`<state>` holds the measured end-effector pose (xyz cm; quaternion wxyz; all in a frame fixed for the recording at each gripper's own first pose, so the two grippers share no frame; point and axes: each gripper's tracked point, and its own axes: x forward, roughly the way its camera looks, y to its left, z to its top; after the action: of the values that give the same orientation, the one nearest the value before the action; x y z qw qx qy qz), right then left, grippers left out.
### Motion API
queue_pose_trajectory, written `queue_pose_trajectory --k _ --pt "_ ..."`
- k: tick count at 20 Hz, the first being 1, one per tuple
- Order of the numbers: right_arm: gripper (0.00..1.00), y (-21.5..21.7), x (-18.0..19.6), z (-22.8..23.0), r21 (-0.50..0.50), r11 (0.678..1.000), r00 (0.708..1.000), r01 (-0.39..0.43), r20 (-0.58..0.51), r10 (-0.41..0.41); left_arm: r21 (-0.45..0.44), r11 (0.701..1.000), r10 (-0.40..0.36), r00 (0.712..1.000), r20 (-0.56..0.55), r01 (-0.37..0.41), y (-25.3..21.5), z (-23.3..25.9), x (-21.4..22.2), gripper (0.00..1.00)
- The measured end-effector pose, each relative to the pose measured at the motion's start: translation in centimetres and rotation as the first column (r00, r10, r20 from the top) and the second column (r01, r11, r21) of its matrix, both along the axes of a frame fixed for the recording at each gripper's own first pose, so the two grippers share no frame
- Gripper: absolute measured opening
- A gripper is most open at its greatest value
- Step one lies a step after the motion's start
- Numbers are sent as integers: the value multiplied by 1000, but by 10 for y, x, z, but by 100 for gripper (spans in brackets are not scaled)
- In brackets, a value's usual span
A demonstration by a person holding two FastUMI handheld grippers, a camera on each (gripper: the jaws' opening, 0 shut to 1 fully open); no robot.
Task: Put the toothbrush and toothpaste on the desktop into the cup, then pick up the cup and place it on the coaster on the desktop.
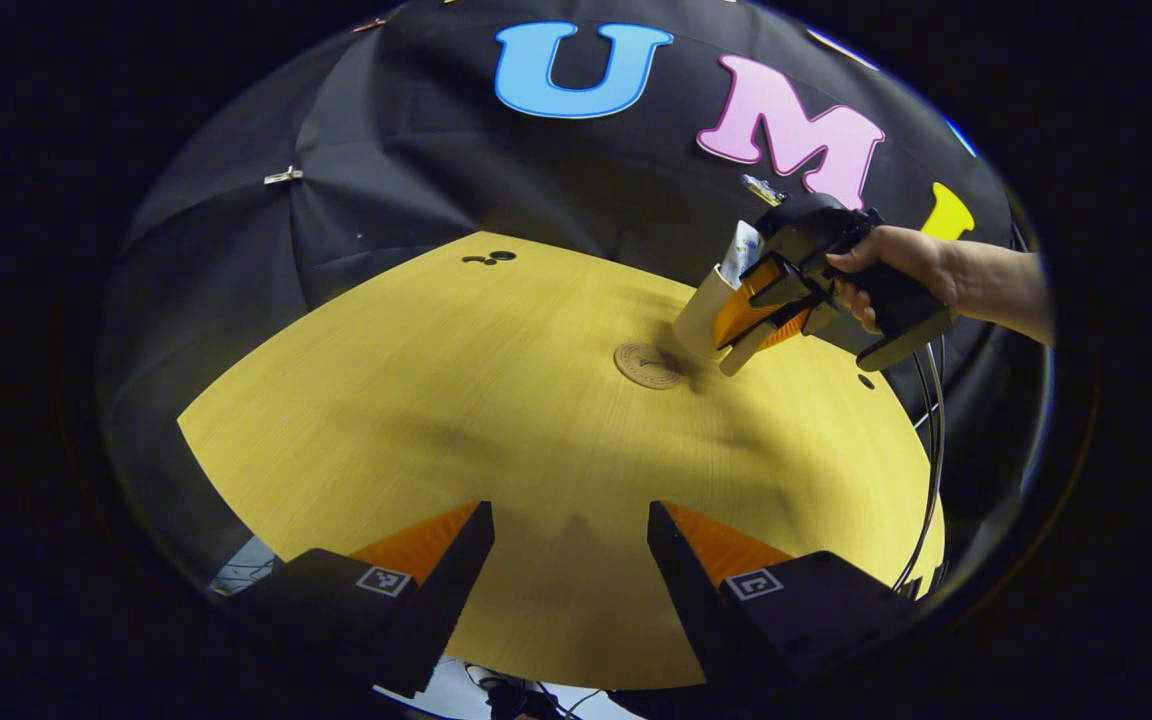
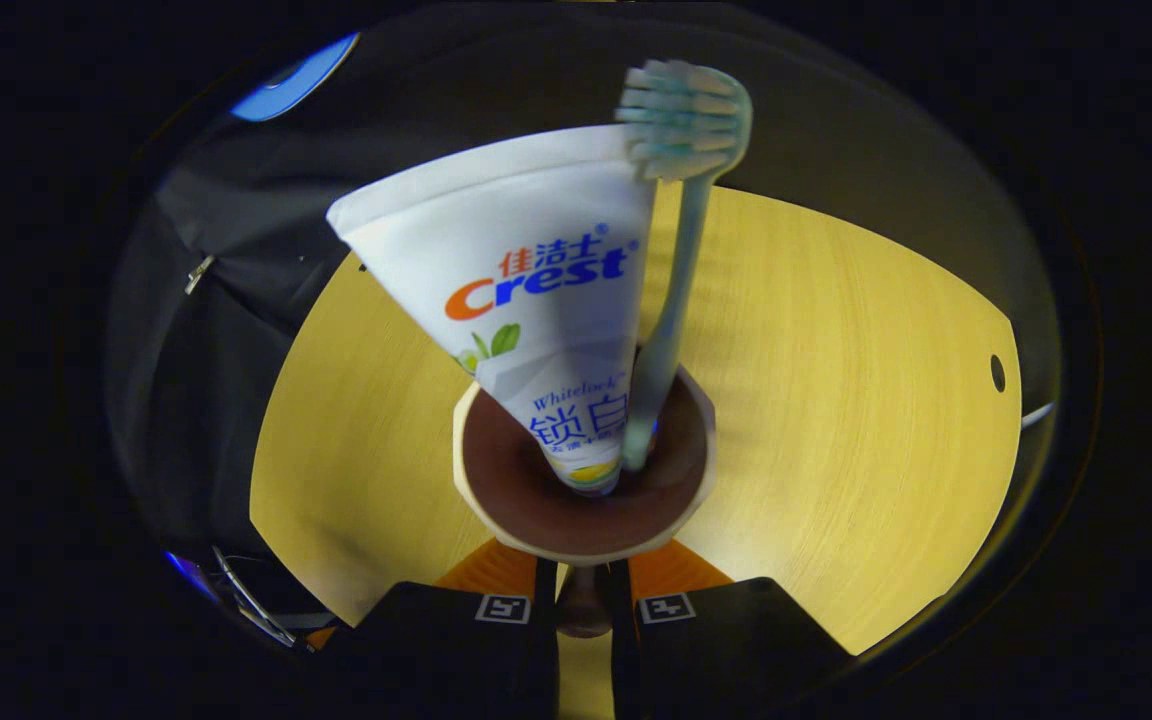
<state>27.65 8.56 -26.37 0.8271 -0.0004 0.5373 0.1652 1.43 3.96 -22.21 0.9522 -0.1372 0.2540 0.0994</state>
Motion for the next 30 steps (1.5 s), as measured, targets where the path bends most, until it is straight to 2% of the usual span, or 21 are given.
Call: queue_pose_trajectory --k 10,14,19,20,21,22,23,24,26,27,28,30 --pt "24 27 -9 -25 -110 988 994 -104 -29 101 -30 997 75 997 -33 -76 41 -13 -27 98" --pt "24 24 -13 -29 -141 985 994 -103 -55 96 -33 995 88 995 -40 -89 48 -12 -33 98" --pt "28 21 -13 -21 -151 983 994 -105 -24 102 -32 995 98 994 -39 -99 58 -14 -40 98" --pt "25 25 -13 -22 -148 984 995 -98 -23 96 -32 994 99 994 -40 -100 59 -14 -41 98" --pt "38 26 -16 -18 -136 986 996 -92 -26 90 -31 995 99 994 -40 -100 60 -14 -42 98" --pt "35 25 -15 -15 -130 988 996 -87 -22 85 -30 995 97 994 -42 -98 60 -13 -43 98" --pt "43 23 -14 -9 -126 989 997 -80 -5 80 -28 995 96 994 -44 -97 60 -12 -45 98" --pt "45 22 -13 -3 -119 990 997 -76 11 78 -26 995 94 995 -43 -95 60 -11 -47 98" --pt "70 22 -17 12 -88 994 997 -65 37 68 -23 996 87 996 -35 -87 59 -6 -49 98" --pt "78 19 -20 22 -71 996 997 -56 48 59 -21 996 81 996 -30 -81 57 -3 -49 98" --pt "95 17 -24 33 -46 998 997 -44 63 47 -21 997 72 997 -24 -73 55 1 -50 98" --pt "100 8 -33 60 0 1000 995 -11 103 11 -21 998 53 999 -7 -53 51 10 -49 98"
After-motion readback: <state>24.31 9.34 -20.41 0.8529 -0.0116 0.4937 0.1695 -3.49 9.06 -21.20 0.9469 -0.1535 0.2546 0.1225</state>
